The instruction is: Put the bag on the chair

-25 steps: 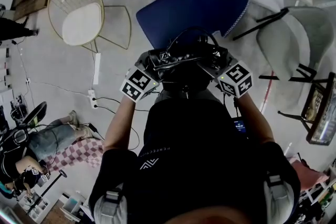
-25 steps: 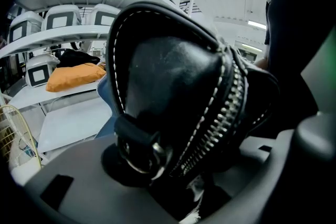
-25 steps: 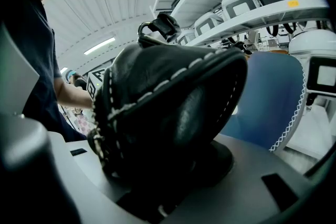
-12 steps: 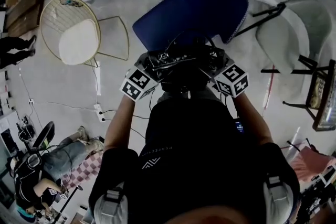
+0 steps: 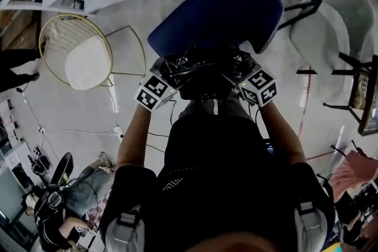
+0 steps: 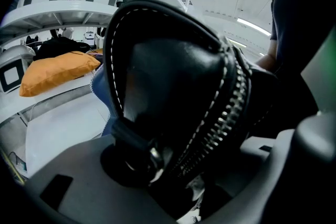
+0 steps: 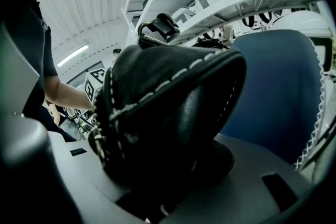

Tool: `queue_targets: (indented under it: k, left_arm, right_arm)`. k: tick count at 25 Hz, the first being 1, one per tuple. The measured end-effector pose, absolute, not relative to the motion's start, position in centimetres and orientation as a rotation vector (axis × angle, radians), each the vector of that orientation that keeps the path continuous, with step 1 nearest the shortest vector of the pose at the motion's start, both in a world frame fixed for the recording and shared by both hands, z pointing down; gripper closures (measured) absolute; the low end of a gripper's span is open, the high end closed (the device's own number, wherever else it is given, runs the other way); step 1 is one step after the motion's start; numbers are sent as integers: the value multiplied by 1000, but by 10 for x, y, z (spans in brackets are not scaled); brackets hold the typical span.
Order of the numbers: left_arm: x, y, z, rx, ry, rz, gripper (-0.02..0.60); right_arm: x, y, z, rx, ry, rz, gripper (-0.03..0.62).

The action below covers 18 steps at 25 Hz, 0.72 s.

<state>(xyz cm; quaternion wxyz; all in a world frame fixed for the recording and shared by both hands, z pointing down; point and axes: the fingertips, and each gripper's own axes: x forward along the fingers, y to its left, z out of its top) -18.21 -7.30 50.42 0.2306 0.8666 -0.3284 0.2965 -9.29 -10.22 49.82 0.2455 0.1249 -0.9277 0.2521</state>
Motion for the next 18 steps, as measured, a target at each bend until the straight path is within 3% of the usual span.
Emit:
queue_targets:
  k: [18]
  left_arm:
    - [-190,-137,559,2471,-610,970,295]
  right_arm:
    - [-95,-147,553,628,-2488,862,378]
